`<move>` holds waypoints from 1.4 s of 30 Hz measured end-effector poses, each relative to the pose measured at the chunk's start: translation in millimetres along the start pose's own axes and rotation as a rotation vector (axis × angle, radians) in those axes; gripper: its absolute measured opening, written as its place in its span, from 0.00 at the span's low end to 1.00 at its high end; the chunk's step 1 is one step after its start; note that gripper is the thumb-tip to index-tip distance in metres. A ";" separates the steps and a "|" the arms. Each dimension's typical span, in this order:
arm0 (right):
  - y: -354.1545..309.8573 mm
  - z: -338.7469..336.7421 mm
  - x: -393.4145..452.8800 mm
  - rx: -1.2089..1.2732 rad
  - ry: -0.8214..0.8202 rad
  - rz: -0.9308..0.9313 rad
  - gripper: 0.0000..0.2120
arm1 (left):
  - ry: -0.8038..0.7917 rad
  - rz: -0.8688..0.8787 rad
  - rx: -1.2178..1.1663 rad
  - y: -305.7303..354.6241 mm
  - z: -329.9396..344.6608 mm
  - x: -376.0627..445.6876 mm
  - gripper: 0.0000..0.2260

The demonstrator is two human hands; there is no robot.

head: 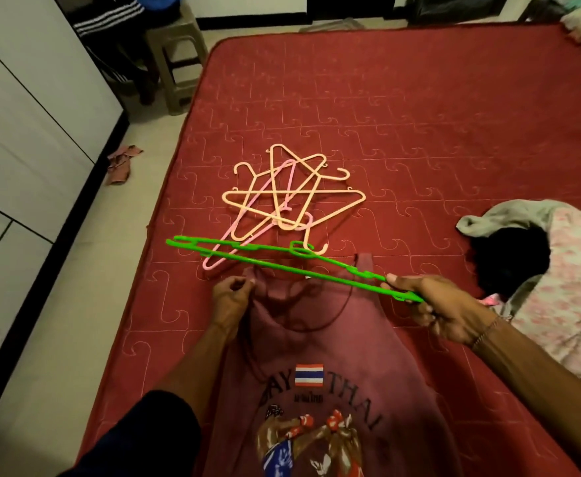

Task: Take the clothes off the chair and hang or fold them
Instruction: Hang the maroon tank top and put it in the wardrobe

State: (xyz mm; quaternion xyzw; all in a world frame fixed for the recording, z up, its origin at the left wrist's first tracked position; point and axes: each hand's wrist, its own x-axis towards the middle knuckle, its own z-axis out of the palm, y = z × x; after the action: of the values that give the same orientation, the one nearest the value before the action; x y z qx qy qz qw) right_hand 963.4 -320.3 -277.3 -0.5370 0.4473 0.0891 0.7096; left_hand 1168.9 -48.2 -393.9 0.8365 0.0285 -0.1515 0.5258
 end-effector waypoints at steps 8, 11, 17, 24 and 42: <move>4.8 4.3 3.9 0.311 -0.123 0.070 0.11 | 0.130 0.038 0.080 6.3 -12.8 10.0 0.08; 5.3 9.7 5.2 0.366 -0.250 0.203 0.11 | 0.104 -0.025 -0.010 10.8 -9.3 8.9 0.07; 18.5 20.3 10.9 0.337 -0.390 0.391 0.09 | 0.032 -0.134 -0.130 6.1 -0.7 13.4 0.07; 40.5 28.0 23.1 0.472 -0.696 0.423 0.23 | -0.042 -0.204 -0.225 2.1 -0.4 7.8 0.06; 38.8 101.4 115.3 0.307 -0.360 0.153 0.15 | -0.105 -0.245 -0.181 1.9 11.4 14.2 0.07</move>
State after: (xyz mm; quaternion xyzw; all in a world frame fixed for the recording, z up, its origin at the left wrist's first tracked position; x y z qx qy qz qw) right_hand 1061.9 -260.0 -385.7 -0.3631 0.3614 0.1676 0.8423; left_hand 1180.3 -60.7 -400.9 0.7669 0.1162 -0.2549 0.5774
